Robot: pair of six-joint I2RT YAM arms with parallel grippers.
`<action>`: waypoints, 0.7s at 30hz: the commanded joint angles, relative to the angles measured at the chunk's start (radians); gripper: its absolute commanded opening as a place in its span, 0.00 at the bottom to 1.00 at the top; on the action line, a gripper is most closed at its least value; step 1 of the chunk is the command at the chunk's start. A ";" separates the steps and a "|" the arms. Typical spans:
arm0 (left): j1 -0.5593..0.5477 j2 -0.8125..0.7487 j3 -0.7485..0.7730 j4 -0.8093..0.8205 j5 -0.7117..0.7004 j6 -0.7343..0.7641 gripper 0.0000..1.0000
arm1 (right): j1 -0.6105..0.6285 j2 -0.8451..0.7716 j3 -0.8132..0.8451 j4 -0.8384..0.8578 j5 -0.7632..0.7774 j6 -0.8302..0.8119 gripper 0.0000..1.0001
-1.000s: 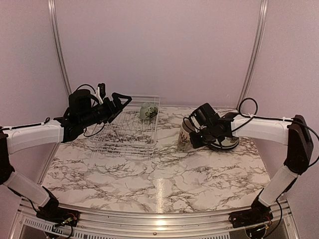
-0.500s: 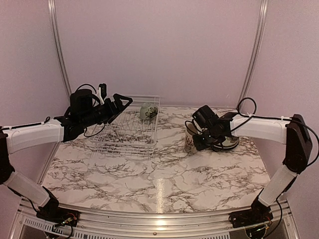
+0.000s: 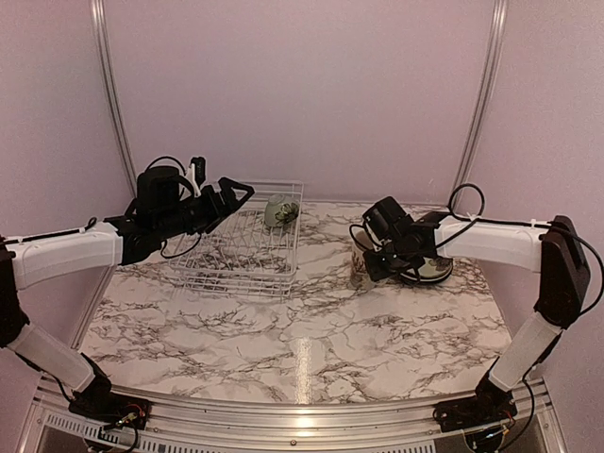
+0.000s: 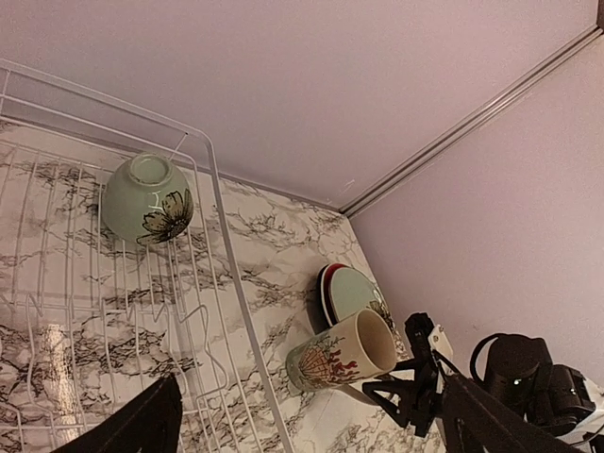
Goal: Unload the mixed dishes from the dish rack
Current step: Place the cup at the center of the board.
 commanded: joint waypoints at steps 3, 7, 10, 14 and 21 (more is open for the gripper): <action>-0.021 0.046 0.078 -0.113 -0.047 0.084 0.99 | 0.014 -0.053 0.044 0.056 0.042 -0.020 0.54; -0.039 0.080 0.141 -0.213 -0.099 0.160 0.99 | 0.021 -0.107 0.026 0.090 0.046 -0.035 0.69; -0.047 0.119 0.206 -0.306 -0.145 0.219 0.99 | 0.021 -0.157 -0.001 0.130 0.034 -0.046 0.76; -0.058 0.193 0.310 -0.454 -0.234 0.308 0.99 | 0.020 -0.229 -0.048 0.200 0.009 -0.063 0.85; -0.063 0.283 0.420 -0.573 -0.314 0.379 0.99 | 0.013 -0.265 -0.058 0.263 -0.049 -0.067 0.89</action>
